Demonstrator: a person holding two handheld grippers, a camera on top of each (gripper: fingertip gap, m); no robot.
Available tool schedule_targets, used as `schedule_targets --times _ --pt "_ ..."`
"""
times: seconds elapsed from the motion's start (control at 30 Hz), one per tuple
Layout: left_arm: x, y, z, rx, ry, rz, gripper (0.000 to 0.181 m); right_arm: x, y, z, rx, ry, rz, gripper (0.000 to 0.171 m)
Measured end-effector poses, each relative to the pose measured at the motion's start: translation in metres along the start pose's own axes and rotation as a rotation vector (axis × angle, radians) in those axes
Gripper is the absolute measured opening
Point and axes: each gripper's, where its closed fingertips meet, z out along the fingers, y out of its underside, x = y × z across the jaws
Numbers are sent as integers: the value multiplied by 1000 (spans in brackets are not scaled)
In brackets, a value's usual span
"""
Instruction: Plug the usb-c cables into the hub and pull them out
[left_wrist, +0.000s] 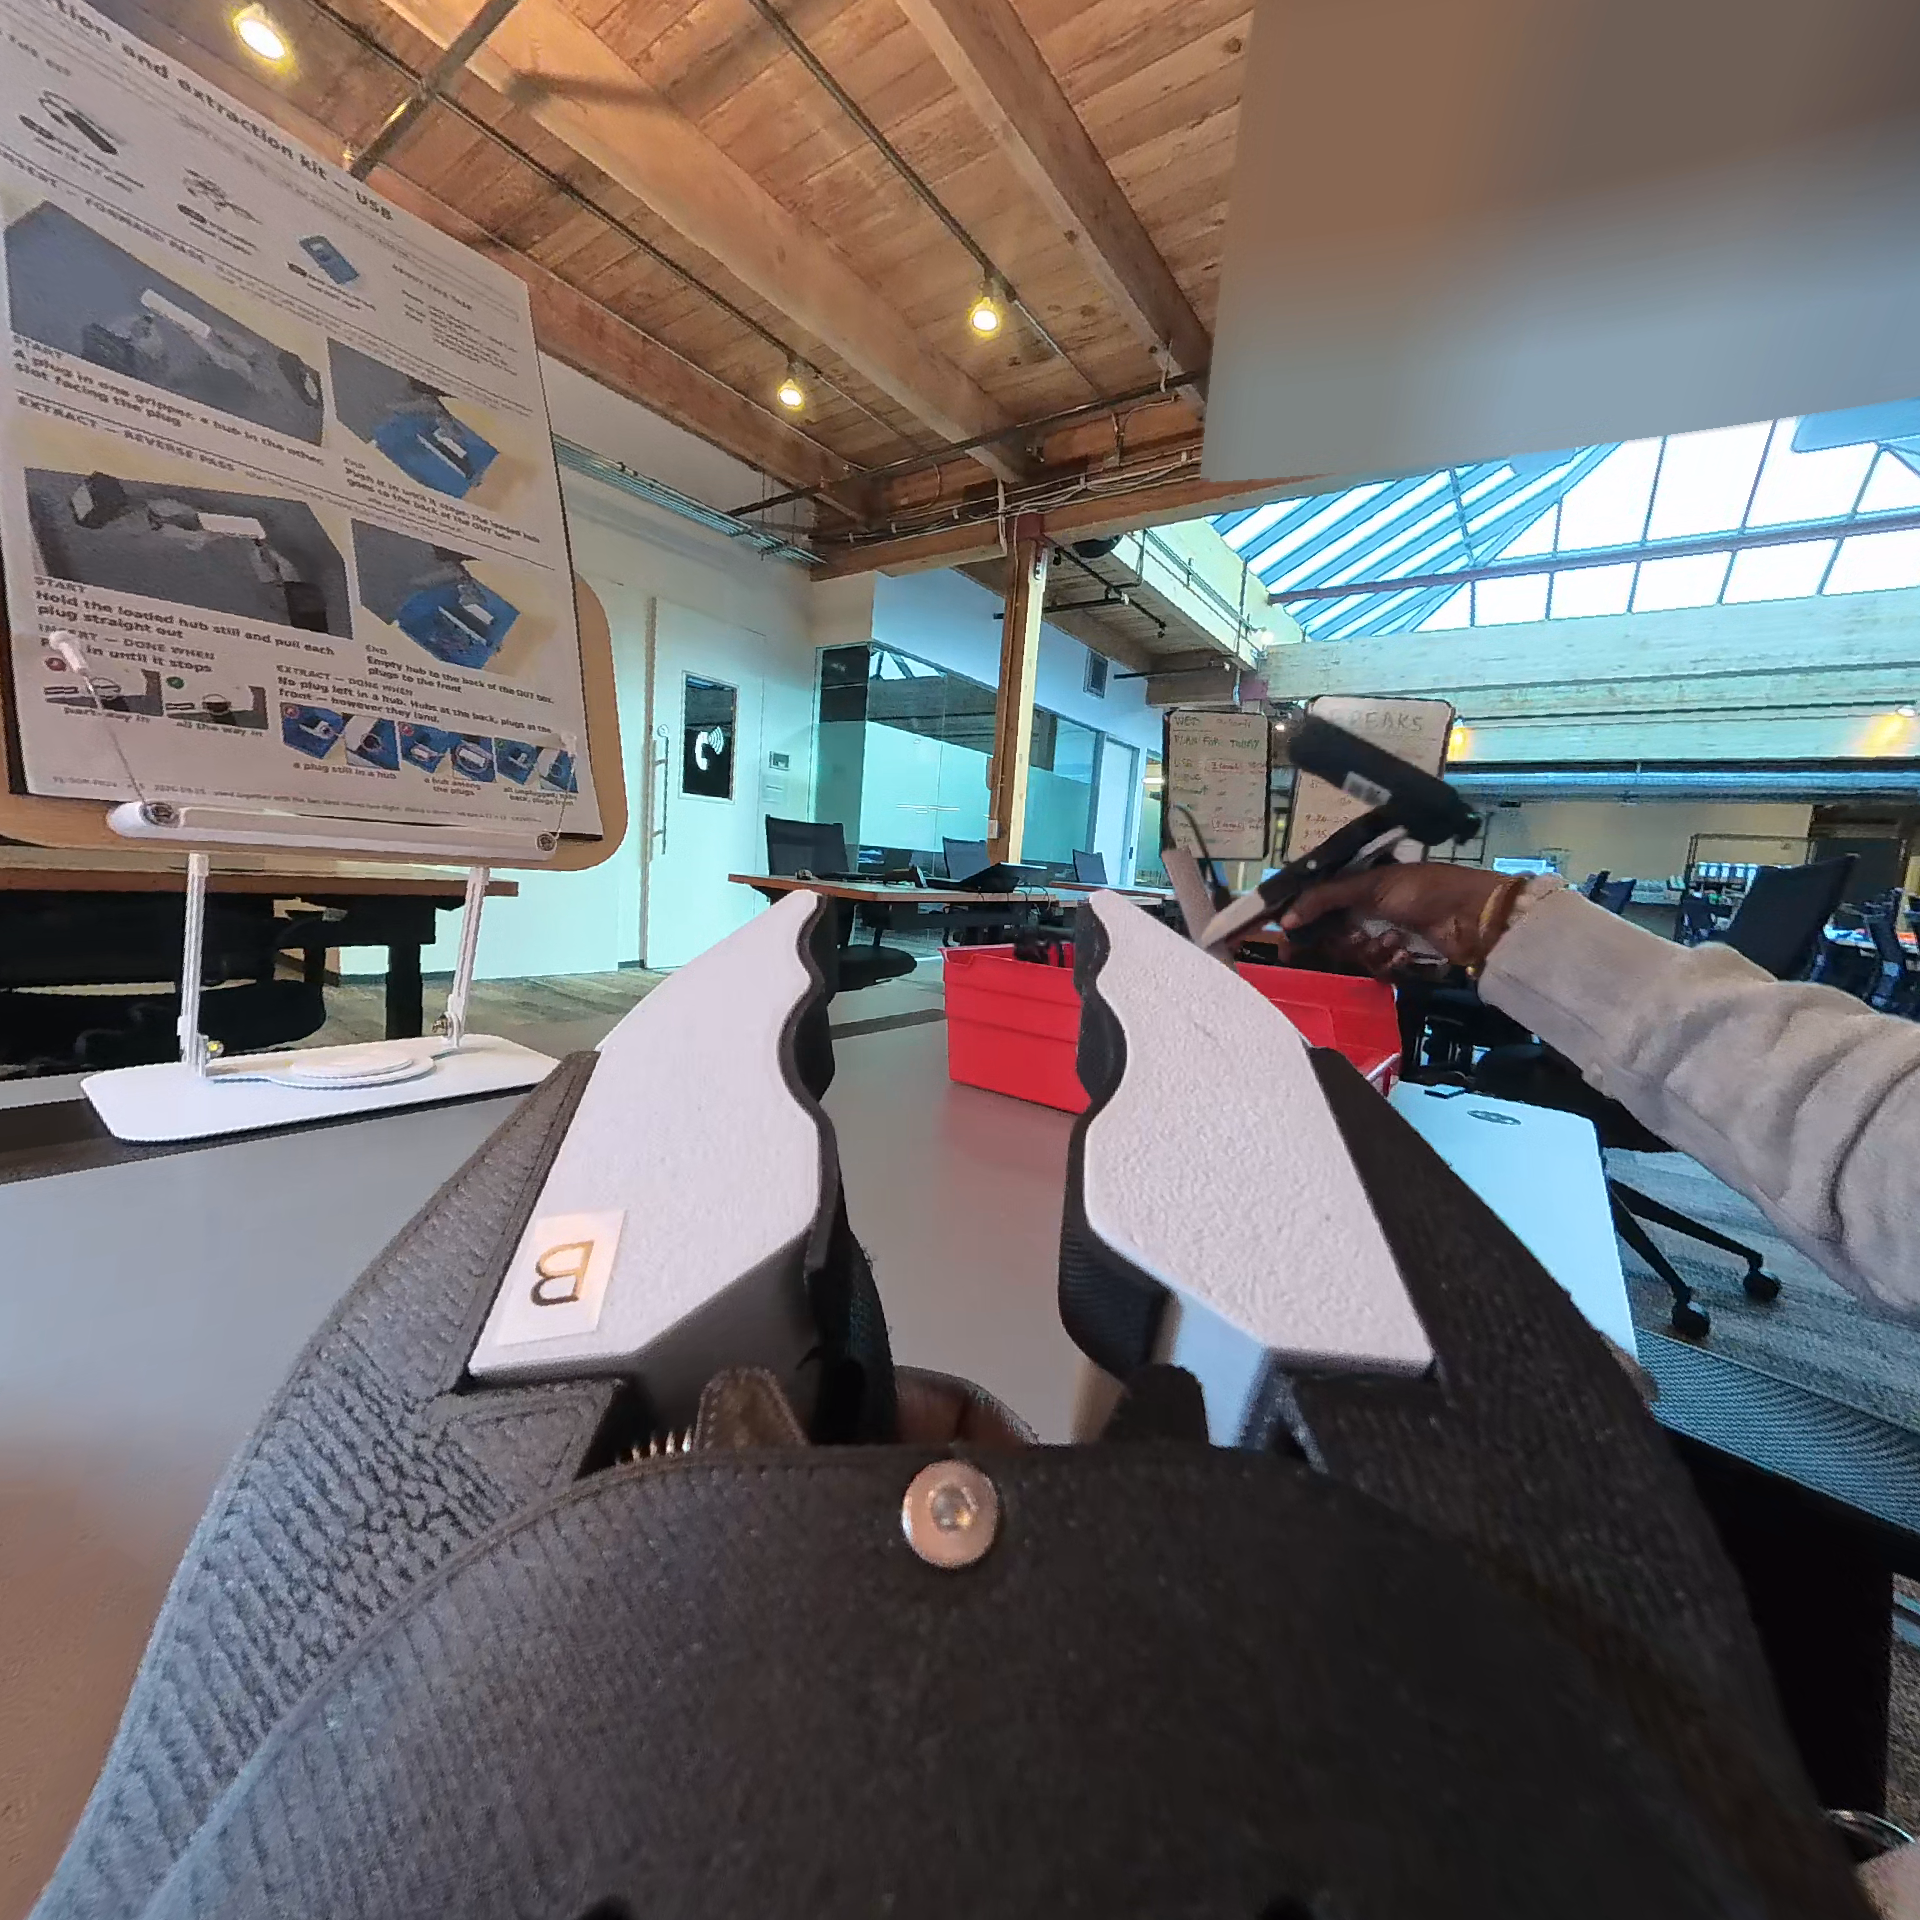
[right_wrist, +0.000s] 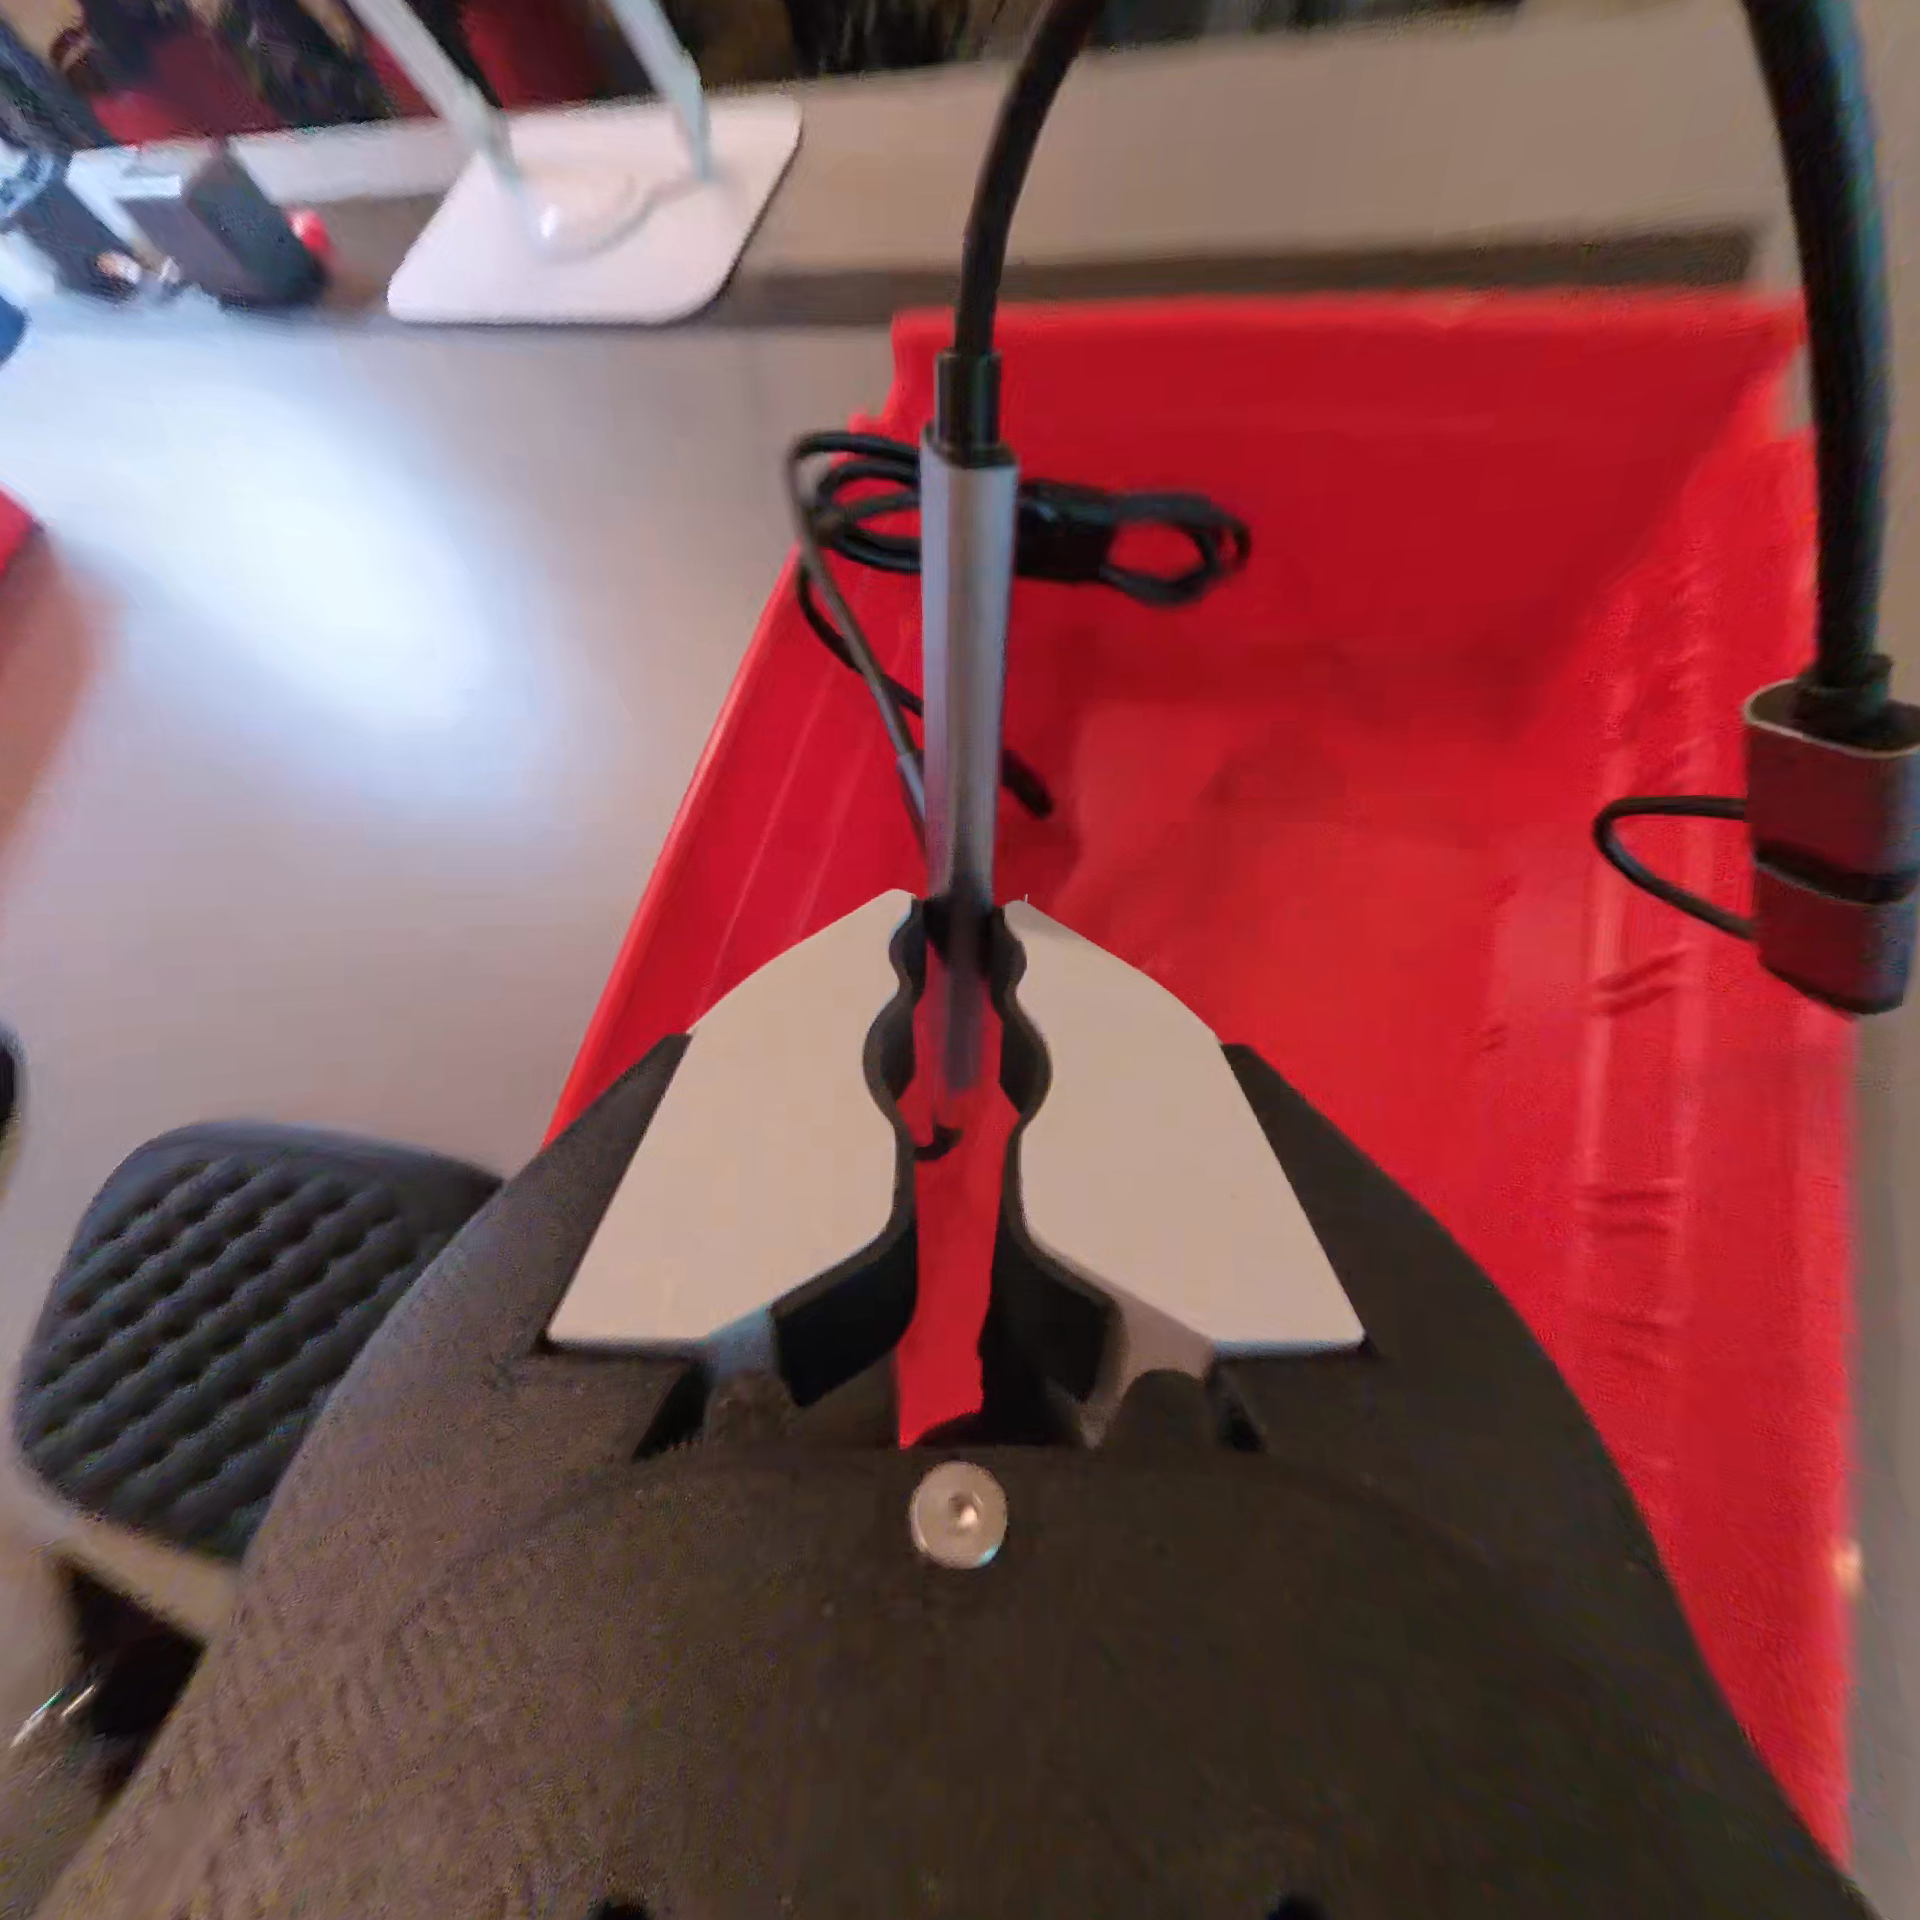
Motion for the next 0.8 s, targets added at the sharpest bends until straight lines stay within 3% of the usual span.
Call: schedule_targets --times 0.13,0.3,0.4,0.5,0.6,0.7,0.8 --pt "0 0 0 4 1 0 45 6 29 21 -204 -23 69 16" --pt "0 0 0 4 1 -7 44 14 34 33 -268 -67 152 18" --pt "0 0 0 4 3 -6 45 39 35 36 -301 90 148 24" --pt "0 0 0 5 2 -9 44 58 21 29 -249 296 26 37" --pt "-1 0 0 2 2 -12 44 51 -15 18 -87 421 -169 52" --pt "-1 1 0 2 3 -12 44 14 -43 25 25 330 -338 47" --pt "0 1 0 3 3 -9 44 -2 -58 44 55 240 -351 38"
